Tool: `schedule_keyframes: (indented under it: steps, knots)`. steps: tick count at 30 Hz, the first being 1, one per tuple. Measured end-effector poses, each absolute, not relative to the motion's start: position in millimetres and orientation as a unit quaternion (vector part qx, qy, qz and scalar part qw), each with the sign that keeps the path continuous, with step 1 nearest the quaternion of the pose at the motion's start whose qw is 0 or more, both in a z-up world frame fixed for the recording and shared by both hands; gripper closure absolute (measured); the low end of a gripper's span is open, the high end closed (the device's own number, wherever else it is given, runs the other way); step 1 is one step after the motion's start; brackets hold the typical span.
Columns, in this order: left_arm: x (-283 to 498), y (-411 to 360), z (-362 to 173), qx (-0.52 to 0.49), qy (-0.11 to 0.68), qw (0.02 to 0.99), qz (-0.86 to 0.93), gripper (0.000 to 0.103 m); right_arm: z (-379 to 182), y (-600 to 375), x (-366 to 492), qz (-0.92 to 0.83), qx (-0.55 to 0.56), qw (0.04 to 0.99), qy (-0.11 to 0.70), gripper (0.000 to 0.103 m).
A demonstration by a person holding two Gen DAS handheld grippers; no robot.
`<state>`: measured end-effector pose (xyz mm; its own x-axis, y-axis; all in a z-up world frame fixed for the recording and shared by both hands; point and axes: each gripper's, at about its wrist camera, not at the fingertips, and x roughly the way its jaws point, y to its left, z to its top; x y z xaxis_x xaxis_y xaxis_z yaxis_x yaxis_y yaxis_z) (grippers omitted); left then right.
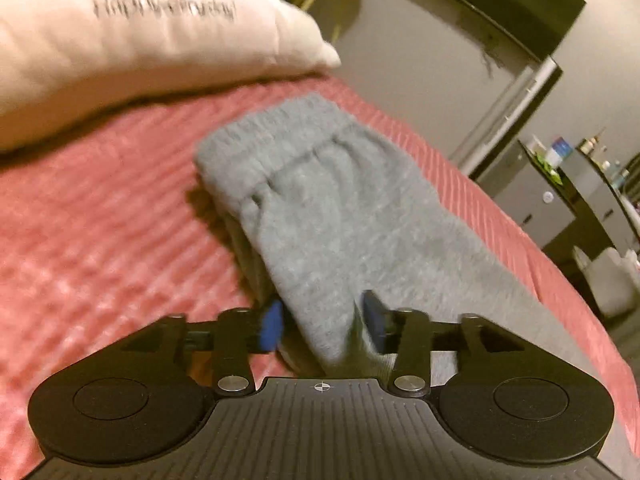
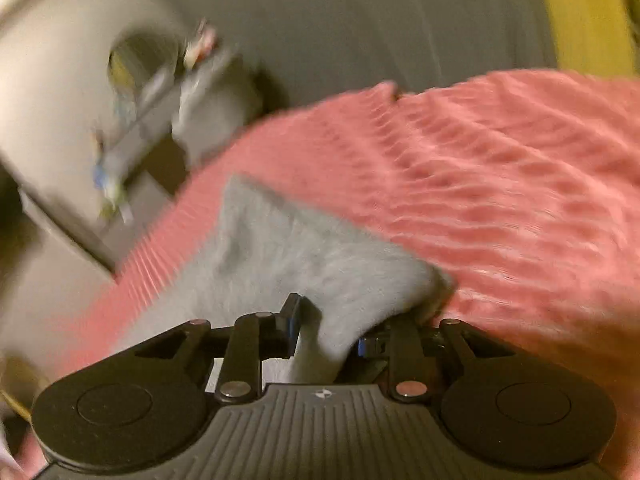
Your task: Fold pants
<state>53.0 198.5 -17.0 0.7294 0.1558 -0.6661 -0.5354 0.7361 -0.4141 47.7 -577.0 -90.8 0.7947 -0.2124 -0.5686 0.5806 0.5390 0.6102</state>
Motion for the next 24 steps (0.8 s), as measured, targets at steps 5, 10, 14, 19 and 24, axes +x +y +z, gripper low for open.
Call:
schedule_keyframes:
  steps: [5, 10, 14, 19, 24]
  knots:
    - [40.3, 182.4, 21.3, -0.255, 0.259, 0.896, 0.257, 0.024, -86.4, -578.0, 61.0, -0.225, 0.428, 0.844, 0.230, 0.063]
    - [33.7, 147.4, 33.8, -0.251, 0.257, 0.906, 0.226, 0.021, -75.0, -558.2, 75.7, -0.232, 0.350, 0.872, 0.253, 0.098]
    - [48.1, 101.1, 34.0, -0.206, 0.281, 0.921, 0.176, 0.019, -48.9, -539.6, 64.0, -0.279, 0.239, 0.906, 0.208, 0.098]
    - [75.1, 50.0, 9.8, -0.165, 0.315, 0.923, 0.147, 0.019, -59.8, -533.4, 77.7, -0.368, 0.145, 0.870, 0.294, 0.065]
    - [108.8, 3.3, 0.0, -0.141, 0.317, 0.933, 0.095, 0.019, -32.8, -471.8, 81.8, -0.337, 0.094, 0.913, 0.208, 0.063]
